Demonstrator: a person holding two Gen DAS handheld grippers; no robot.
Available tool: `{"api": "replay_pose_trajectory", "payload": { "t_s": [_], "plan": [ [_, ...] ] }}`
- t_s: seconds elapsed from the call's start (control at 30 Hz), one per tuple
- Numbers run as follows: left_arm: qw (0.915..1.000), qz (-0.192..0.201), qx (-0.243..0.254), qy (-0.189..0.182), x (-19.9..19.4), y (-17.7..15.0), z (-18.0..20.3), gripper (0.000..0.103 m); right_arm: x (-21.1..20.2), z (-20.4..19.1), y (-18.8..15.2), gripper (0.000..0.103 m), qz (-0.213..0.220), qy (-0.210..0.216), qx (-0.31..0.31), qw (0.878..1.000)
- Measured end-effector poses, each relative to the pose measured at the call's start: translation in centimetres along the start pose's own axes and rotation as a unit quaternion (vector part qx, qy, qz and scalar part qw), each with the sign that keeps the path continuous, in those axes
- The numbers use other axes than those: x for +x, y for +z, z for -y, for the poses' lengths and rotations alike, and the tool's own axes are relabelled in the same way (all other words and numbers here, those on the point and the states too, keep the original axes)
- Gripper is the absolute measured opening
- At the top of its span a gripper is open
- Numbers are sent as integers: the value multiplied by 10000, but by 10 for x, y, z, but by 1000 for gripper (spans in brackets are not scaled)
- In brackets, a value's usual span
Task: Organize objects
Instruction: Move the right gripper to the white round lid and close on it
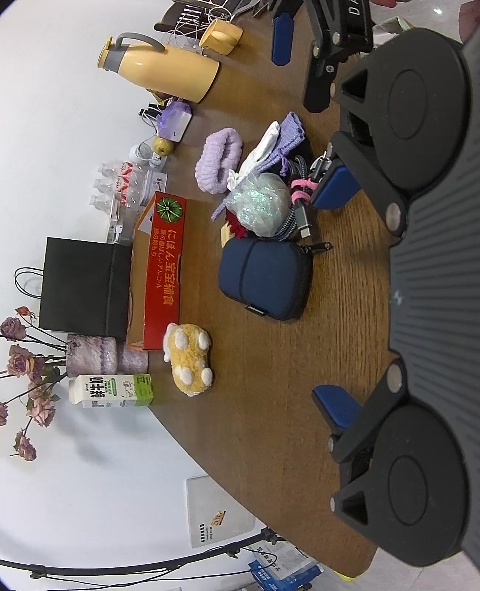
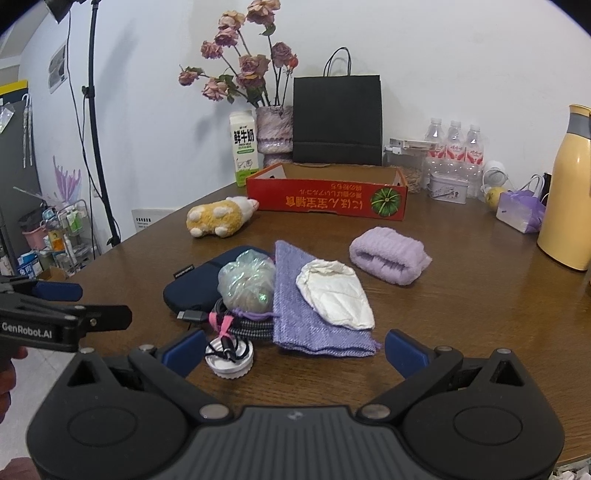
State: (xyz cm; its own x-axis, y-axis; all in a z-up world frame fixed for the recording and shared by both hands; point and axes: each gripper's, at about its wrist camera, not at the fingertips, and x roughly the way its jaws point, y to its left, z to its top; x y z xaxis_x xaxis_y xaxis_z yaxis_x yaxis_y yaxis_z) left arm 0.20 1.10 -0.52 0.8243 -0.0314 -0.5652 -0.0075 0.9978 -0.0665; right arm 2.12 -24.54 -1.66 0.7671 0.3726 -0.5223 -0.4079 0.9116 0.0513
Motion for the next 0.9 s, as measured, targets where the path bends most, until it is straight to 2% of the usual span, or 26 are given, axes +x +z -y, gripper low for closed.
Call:
{"api": "replay_pose_trajectory", "payload": {
  "t_s": [0.53, 0.6, 0.67, 0.9],
  "plan": [
    [9998, -176, -80, -14, 15, -10, -10, 103, 26, -16, -19, 99, -321, 362, -237, 9985],
    [9998, -183, -74, 7, 16, -12, -11, 103, 31, -19, -20, 93, -345, 426, -267, 9981],
    [9998, -199, -87, 3, 18, -12, -14, 103, 36, -22, -21, 91, -365, 469, -307, 9978],
    [9996, -232, -174, -40, 21, -17, -22, 103, 50, -35, -24, 68, -399, 522, -565, 9962]
  ]
}}
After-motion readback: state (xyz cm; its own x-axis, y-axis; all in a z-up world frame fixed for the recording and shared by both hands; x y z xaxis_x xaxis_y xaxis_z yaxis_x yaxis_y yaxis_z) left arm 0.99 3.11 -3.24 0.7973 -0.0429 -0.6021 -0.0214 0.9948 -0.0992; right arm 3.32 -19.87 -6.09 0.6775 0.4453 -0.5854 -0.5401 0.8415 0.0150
